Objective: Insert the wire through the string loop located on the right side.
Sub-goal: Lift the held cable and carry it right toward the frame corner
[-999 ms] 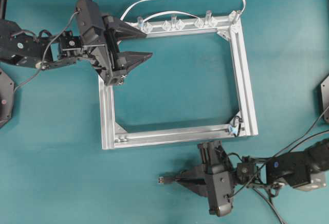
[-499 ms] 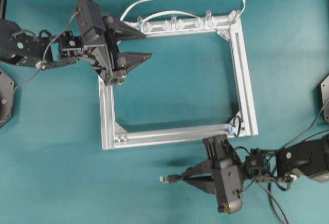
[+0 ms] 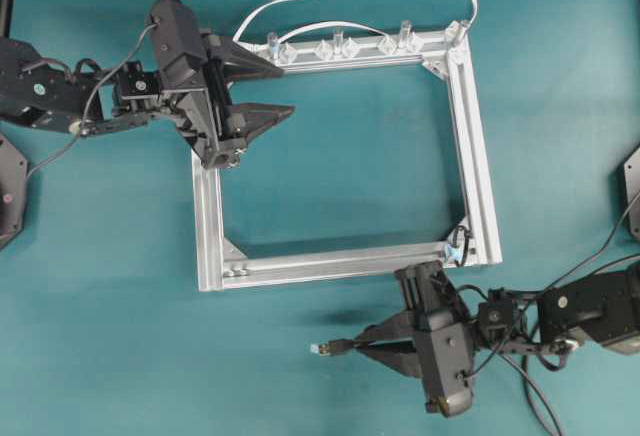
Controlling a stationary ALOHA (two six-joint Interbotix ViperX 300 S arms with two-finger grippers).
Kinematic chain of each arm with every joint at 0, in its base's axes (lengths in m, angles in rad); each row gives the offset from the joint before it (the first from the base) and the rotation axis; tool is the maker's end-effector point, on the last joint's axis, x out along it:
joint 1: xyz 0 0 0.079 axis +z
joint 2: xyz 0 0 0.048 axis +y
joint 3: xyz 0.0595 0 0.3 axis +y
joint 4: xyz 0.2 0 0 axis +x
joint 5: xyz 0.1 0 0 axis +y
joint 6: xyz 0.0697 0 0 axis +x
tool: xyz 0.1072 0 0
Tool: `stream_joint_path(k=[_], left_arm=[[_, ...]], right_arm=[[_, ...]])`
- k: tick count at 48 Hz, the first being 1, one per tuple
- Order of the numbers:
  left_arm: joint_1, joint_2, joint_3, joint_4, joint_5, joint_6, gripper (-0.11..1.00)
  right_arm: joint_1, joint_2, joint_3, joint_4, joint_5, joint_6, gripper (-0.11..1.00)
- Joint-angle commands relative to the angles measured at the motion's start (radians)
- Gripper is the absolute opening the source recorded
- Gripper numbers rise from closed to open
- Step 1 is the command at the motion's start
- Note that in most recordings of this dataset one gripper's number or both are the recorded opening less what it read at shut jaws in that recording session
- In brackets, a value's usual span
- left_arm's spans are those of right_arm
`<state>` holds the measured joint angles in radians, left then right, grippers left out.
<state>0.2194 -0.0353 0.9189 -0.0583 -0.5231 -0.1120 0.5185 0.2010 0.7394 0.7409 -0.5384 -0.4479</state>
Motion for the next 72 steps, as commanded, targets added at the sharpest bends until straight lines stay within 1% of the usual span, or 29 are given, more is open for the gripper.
stream_joint_path(k=[1, 14, 43, 61, 72], left_arm=[[-0.005, -0.021, -0.015, 0.000, -0.005, -0.008, 0.73], [-0.011, -0.021, -0.011, 0.000, -0.002, -0.006, 0.73], [-0.032, -0.021, -0.015, 0.000, 0.054, -0.006, 0.73], [-0.034, -0.044, -0.015, 0.000, 0.129, -0.005, 0.73], [-0.032, -0.061, -0.021, 0.000, 0.141, -0.005, 0.73]], right_arm=[[-0.002, -0.041, 0.000, -0.002, -0.002, 0.000, 0.12], [0.011, -0.094, 0.060, -0.002, 0.000, 0.000, 0.12], [0.048, -0.298, 0.298, 0.000, 0.034, 0.002, 0.12], [0.064, -0.417, 0.420, -0.003, 0.052, 0.000, 0.12], [0.067, -0.509, 0.500, -0.006, 0.064, -0.002, 0.12]])
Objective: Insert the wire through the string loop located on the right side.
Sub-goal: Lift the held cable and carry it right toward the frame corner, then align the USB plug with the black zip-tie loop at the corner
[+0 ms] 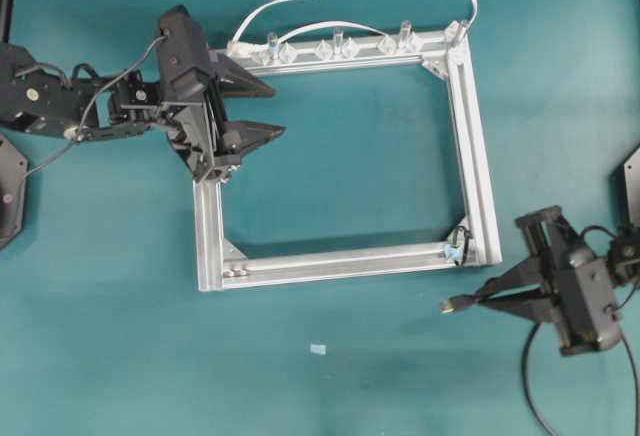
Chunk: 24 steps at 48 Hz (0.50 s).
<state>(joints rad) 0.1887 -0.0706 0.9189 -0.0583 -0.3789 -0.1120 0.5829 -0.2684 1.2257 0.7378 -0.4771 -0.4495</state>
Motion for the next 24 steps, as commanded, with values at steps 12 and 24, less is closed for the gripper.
stream_joint_path(k=[12, 24], left_arm=[[-0.002, -0.028, -0.025, 0.000, -0.003, -0.005, 0.73], [-0.003, -0.029, -0.025, 0.000, -0.003, -0.005, 0.73]], right_arm=[[0.003, -0.141, 0.083, -0.005, 0.035, -0.002, 0.12], [0.003, -0.219, 0.130, -0.005, 0.044, -0.002, 0.12]])
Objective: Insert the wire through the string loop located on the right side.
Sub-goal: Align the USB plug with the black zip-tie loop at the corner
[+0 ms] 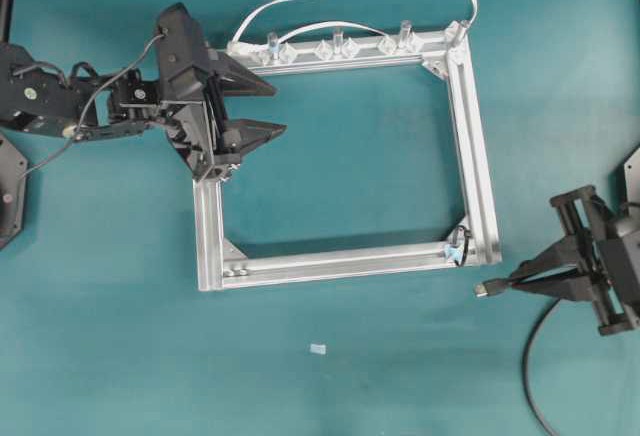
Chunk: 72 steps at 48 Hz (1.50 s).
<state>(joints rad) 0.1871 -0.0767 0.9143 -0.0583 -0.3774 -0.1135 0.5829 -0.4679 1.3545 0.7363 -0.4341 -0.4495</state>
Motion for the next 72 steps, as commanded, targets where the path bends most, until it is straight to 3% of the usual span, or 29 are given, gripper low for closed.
stream_joint_path(k=[1, 49, 72], left_arm=[[-0.002, -0.023, -0.020, 0.000, -0.005, -0.003, 0.73], [-0.002, -0.026, -0.026, 0.000, -0.005, -0.005, 0.73], [-0.002, -0.028, -0.026, 0.000, -0.005, -0.005, 0.73]], right_arm=[[0.003, -0.023, 0.003, -0.003, 0.003, -0.002, 0.12], [0.000, -0.029, 0.031, -0.003, 0.003, -0.002, 0.12], [-0.117, -0.029, 0.046, -0.003, -0.028, -0.051, 0.12]])
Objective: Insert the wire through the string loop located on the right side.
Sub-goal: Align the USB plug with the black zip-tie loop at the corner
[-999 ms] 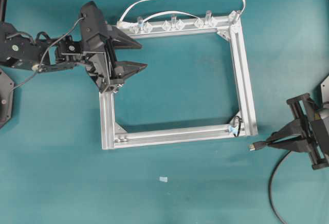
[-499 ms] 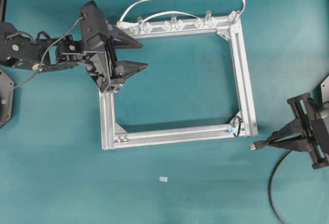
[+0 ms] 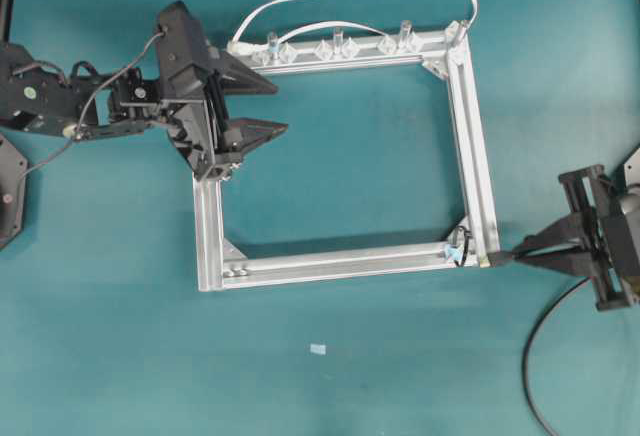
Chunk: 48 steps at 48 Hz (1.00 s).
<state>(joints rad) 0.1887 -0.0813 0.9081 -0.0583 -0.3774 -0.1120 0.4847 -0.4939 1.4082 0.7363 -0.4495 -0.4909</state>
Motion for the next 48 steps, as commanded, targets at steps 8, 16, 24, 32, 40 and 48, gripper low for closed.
stream_joint_path(k=[8, 16, 24, 32, 40, 48], left_arm=[[-0.003, -0.021, -0.020, 0.000, -0.005, -0.006, 0.73], [-0.003, -0.021, -0.023, 0.000, -0.006, -0.006, 0.73], [-0.003, -0.021, -0.023, 0.000, -0.005, -0.006, 0.73], [-0.005, -0.021, -0.023, 0.000, -0.005, -0.006, 0.73], [-0.005, -0.021, -0.023, 0.000, -0.005, -0.006, 0.73], [-0.003, -0.021, -0.023, 0.000, -0.005, -0.006, 0.73]], right_arm=[[-0.043, -0.011, -0.005, -0.003, -0.012, -0.038, 0.12], [-0.051, -0.032, 0.003, -0.003, -0.012, -0.038, 0.12], [-0.052, -0.058, 0.011, -0.003, -0.012, -0.038, 0.12], [-0.052, -0.064, 0.017, -0.003, -0.008, -0.038, 0.12], [-0.052, -0.064, 0.017, -0.003, -0.008, -0.038, 0.12], [-0.052, -0.063, 0.017, -0.003, -0.006, -0.038, 0.12]])
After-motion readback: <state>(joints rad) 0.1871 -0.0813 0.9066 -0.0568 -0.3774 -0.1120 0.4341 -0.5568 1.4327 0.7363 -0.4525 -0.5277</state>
